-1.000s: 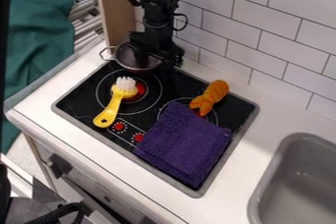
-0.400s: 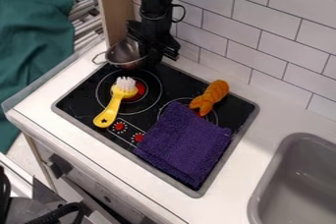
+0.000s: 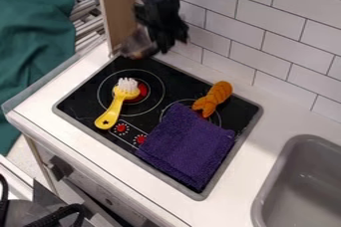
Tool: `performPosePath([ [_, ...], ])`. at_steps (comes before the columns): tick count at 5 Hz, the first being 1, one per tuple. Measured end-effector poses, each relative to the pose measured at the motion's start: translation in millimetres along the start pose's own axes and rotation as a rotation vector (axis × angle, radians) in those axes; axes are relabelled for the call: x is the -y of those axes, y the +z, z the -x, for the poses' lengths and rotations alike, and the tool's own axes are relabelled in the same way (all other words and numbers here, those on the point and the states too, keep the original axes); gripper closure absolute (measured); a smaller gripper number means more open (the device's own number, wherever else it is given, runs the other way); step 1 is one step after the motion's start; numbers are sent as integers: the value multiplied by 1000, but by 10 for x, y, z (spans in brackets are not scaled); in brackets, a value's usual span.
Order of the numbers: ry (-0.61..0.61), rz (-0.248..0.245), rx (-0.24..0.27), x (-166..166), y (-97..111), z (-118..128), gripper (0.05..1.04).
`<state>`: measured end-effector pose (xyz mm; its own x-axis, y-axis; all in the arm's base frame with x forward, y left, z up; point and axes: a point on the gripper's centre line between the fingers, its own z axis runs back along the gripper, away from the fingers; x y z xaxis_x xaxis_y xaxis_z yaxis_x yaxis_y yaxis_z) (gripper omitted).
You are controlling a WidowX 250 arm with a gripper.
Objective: Move the silver pot to bottom right of the stove
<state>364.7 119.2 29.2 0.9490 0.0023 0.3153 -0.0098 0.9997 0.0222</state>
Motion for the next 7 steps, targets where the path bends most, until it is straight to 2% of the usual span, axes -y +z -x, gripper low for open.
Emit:
performPosePath([
  [1,-7,27,124,77,373,-47,1027],
  [2,-3,3,128,227,591,237,1027],
  [3,32,-22,45,396,690,631,1027],
  [4,35,-37,-11,589,759,1022,1027],
  [6,-51,-43,1,1091,884,1331,1027],
  [7,-86,-42,-11,1307,862,1413,1027],
])
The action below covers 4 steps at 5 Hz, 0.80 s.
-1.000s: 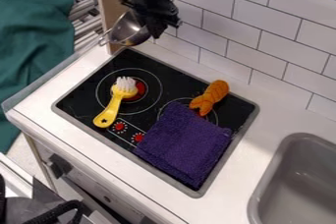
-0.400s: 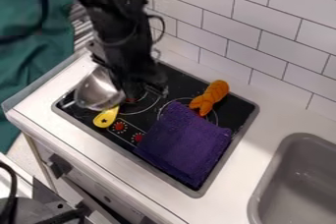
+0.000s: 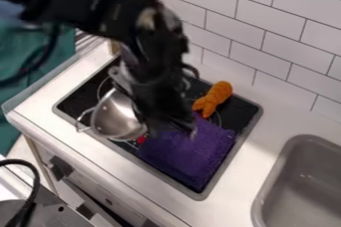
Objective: Move the silver pot to bottom right of the stove
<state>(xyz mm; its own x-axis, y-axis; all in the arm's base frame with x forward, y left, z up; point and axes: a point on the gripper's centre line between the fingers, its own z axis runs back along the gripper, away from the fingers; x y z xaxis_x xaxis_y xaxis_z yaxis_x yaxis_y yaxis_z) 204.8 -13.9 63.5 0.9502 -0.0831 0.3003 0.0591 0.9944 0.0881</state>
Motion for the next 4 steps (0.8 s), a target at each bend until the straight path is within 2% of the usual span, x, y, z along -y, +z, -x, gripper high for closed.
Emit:
performPosePath([
  [1,-51,-6,-27,201,-84,2,1027],
  [3,-114,22,-58,507,-350,-183,1027],
  [4,-121,23,-91,557,-472,-228,1027],
])
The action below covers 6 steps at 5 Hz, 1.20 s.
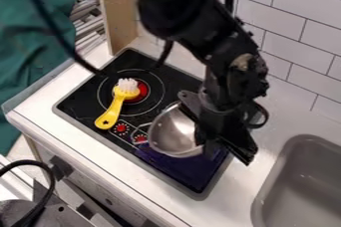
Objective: Move the silver pot to bottom right of the stove
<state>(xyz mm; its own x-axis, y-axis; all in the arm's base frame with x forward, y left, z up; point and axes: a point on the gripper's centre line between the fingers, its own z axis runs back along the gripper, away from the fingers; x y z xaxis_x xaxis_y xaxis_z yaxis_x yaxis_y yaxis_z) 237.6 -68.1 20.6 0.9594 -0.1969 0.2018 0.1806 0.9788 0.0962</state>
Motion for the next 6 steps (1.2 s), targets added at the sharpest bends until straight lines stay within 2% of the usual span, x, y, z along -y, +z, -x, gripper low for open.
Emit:
performPosePath([
  [1,44,22,-67,-19,-186,38,1027],
  [2,139,45,-114,-186,-332,56,1027],
  [3,195,66,-132,-233,-402,36,1002],
  [4,186,92,-167,-184,-448,64,823],
  [5,132,108,-109,-145,-193,40,551],
  [6,155,75,-52,-151,146,-12,235],
])
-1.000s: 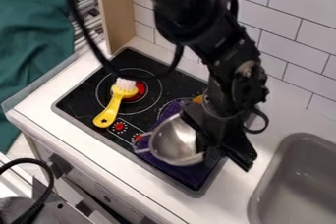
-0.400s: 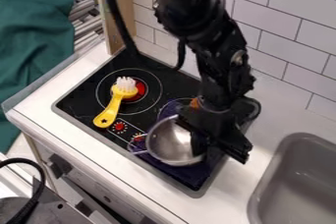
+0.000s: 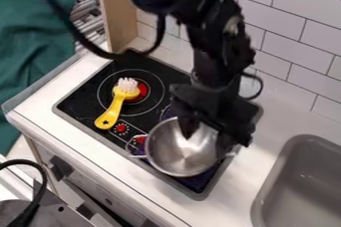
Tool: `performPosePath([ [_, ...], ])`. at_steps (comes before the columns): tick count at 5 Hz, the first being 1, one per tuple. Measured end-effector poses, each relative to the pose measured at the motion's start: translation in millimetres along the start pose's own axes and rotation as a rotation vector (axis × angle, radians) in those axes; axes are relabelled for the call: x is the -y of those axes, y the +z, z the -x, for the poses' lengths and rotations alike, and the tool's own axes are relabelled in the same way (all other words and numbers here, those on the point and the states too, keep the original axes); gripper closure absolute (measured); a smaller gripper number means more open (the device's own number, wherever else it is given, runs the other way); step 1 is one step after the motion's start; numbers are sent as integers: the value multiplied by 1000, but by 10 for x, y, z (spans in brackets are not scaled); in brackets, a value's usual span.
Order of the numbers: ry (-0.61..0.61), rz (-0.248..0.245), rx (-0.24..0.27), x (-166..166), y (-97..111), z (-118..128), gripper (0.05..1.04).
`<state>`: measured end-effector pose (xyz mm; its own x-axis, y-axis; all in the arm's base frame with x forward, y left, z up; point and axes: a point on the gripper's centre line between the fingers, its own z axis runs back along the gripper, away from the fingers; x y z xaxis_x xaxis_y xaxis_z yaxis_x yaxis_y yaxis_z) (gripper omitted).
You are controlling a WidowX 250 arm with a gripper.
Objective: Move the silver pot to bottom right of the stove
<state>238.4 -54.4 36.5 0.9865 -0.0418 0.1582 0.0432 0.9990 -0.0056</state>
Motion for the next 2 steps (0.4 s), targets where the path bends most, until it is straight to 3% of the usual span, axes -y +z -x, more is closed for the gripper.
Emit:
performPosePath([
  [1,107,-71,77,-122,274,57,59],
  [2,159,-53,116,-193,383,129,72],
])
